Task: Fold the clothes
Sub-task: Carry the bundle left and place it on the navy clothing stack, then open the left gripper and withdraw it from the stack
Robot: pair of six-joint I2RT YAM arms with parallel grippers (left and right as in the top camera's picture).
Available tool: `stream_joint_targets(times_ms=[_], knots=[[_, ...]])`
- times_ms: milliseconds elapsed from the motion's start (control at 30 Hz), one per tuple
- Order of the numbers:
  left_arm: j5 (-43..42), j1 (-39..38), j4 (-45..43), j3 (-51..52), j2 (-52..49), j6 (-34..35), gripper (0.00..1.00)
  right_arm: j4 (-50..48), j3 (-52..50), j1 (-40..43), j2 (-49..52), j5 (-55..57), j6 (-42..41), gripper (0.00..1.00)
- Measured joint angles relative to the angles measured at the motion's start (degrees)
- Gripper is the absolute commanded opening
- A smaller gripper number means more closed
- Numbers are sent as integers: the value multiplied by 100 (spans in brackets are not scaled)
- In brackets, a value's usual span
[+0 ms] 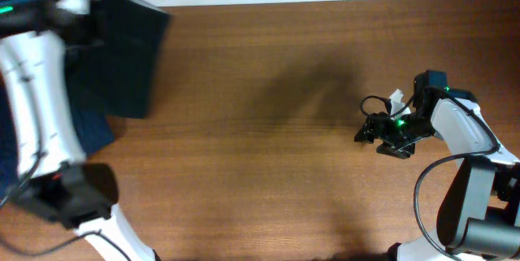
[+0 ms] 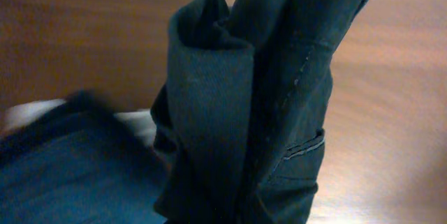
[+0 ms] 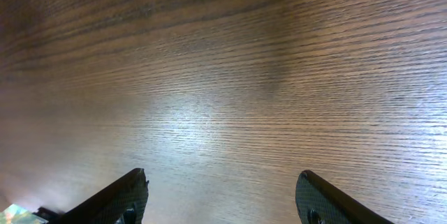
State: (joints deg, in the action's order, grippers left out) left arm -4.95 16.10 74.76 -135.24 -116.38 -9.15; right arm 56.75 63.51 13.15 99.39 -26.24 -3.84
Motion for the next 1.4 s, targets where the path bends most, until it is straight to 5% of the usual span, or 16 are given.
stream_joint_targets(times_ms=[333, 1167, 1333, 1400], knots=[[79, 1753, -31, 195, 140, 24, 1, 0, 0, 0, 0, 92, 0, 72], [-61, 2715, -109, 407, -109, 299, 1, 0, 0, 0, 0, 94, -4, 72], [-26, 2719, -155, 407, -109, 343, 20, 0, 0, 0, 0, 94, 0, 72], [105, 2730, -168, 407, -111, 494, 54, 0, 0, 0, 0, 94, 0, 72]])
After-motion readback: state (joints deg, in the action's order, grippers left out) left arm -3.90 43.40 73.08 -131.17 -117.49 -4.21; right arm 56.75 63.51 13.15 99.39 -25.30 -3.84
